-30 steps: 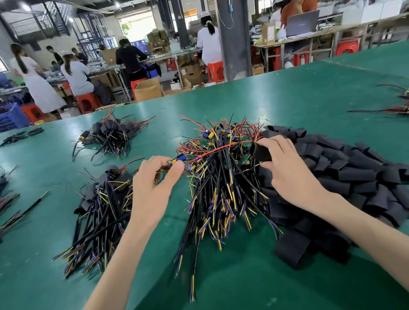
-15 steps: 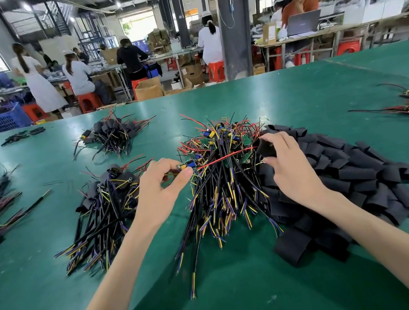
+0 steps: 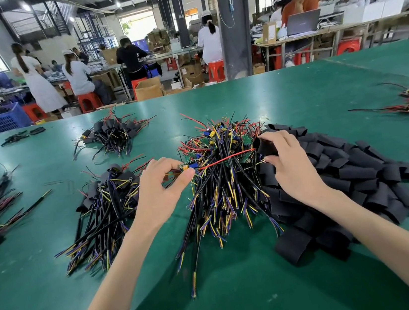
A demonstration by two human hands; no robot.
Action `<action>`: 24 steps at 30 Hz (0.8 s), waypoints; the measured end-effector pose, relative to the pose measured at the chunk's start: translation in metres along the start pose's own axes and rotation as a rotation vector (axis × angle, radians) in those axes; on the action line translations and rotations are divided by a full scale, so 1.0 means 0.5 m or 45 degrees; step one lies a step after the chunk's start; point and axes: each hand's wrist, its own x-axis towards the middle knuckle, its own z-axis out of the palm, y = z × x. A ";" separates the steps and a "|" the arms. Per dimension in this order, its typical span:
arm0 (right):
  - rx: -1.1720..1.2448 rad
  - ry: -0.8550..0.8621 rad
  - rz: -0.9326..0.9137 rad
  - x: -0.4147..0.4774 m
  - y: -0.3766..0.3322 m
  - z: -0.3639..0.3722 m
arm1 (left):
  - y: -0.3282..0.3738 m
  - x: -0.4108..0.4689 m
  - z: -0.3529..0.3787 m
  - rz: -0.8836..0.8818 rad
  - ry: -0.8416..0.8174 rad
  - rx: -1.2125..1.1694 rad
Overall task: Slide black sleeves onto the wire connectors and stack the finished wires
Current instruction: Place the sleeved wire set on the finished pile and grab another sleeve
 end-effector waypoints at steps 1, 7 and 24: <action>-0.063 -0.019 -0.058 0.000 -0.001 -0.002 | 0.001 0.000 0.001 0.000 -0.001 0.015; -0.458 0.015 -0.345 -0.008 -0.029 -0.004 | 0.013 -0.004 0.028 0.049 -0.098 0.165; -0.382 -0.007 -0.449 -0.034 -0.076 0.014 | 0.033 -0.028 0.066 -0.079 -0.089 -0.061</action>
